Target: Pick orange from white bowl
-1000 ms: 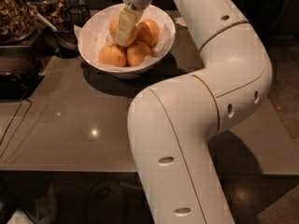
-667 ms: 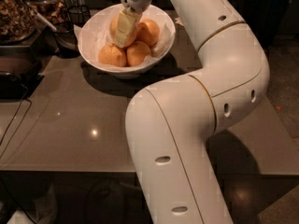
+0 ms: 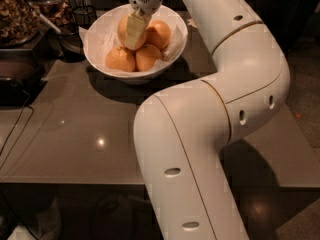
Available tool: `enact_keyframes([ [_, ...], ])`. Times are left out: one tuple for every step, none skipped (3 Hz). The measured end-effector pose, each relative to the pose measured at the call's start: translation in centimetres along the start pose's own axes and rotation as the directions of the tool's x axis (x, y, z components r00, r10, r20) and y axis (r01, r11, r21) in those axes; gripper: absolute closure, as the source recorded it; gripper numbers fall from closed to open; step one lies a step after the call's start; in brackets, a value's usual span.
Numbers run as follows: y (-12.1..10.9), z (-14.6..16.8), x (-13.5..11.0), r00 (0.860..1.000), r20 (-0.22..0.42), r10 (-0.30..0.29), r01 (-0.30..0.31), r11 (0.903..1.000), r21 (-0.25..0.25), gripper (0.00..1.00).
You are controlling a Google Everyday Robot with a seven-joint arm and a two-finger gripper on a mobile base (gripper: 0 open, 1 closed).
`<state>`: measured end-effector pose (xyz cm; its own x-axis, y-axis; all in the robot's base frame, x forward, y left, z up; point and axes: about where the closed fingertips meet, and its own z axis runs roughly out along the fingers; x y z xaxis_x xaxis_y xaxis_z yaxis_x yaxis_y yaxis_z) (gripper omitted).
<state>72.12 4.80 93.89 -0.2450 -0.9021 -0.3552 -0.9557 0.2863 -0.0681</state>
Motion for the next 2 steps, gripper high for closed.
enact_keyframes([
  [0.1, -0.7, 0.1, 0.999, 0.047, -0.012, 0.012, 0.9999, -0.008, 0.93],
  [0.1, -2.2, -1.3, 0.991, 0.121, -0.052, 0.05, 0.9985, 0.022, 1.0],
])
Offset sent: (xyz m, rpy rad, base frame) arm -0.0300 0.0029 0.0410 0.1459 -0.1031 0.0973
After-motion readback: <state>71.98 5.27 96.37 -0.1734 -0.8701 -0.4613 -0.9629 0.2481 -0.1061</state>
